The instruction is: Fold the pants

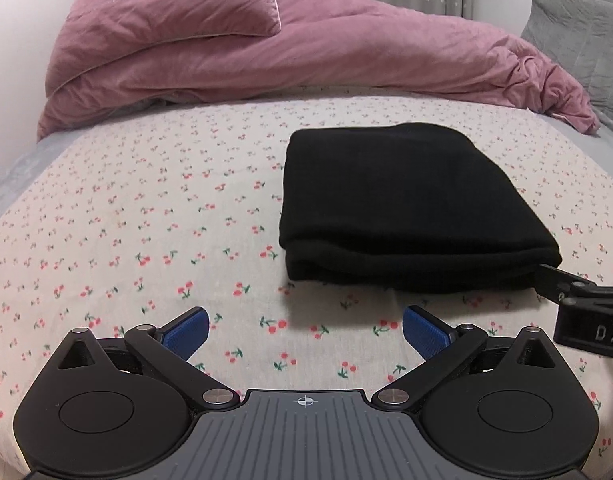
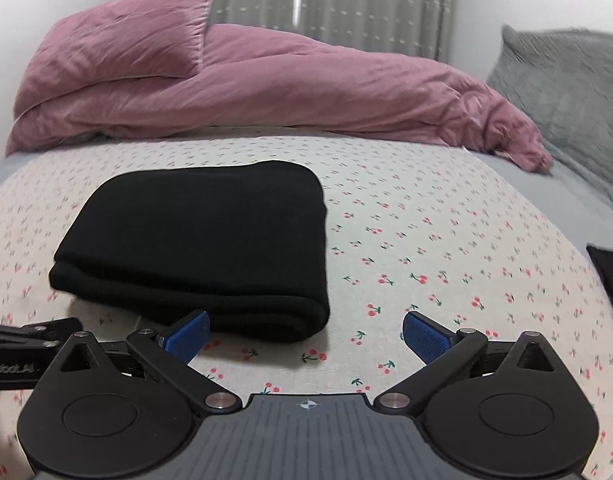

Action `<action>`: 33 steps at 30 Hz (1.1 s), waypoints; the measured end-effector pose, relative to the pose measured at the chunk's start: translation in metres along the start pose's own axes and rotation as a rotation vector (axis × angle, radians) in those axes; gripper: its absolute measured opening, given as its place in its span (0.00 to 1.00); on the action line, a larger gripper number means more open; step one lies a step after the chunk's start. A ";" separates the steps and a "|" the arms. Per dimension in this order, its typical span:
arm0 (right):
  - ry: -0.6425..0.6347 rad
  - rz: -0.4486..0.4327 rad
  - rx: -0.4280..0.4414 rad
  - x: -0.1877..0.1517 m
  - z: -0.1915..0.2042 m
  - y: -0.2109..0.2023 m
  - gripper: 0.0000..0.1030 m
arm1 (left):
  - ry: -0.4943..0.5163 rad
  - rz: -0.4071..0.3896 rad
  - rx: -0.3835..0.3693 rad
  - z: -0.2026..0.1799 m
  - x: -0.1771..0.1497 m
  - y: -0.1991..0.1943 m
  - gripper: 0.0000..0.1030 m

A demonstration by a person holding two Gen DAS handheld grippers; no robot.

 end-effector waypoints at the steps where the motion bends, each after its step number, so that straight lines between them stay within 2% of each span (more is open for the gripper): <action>1: -0.015 -0.001 0.002 -0.001 0.001 0.000 1.00 | 0.002 0.000 0.002 0.000 -0.001 0.000 1.00; 9: -0.039 0.020 0.021 -0.005 0.005 -0.001 1.00 | 0.001 0.006 0.013 0.000 -0.003 0.004 1.00; 33: 0.017 0.028 0.019 -0.009 -0.004 0.002 1.00 | 0.011 0.030 0.007 -0.004 -0.011 0.007 1.00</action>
Point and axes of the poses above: each gripper's, at about its wrist camera, not at the fingertips, and y roughly the way its jaws point, z to its left, x to its top, the point moved 7 cm from there along y, roughly the way its jaws point, and after that the axes turned 11 degrees about -z, right-handed, at the moved point
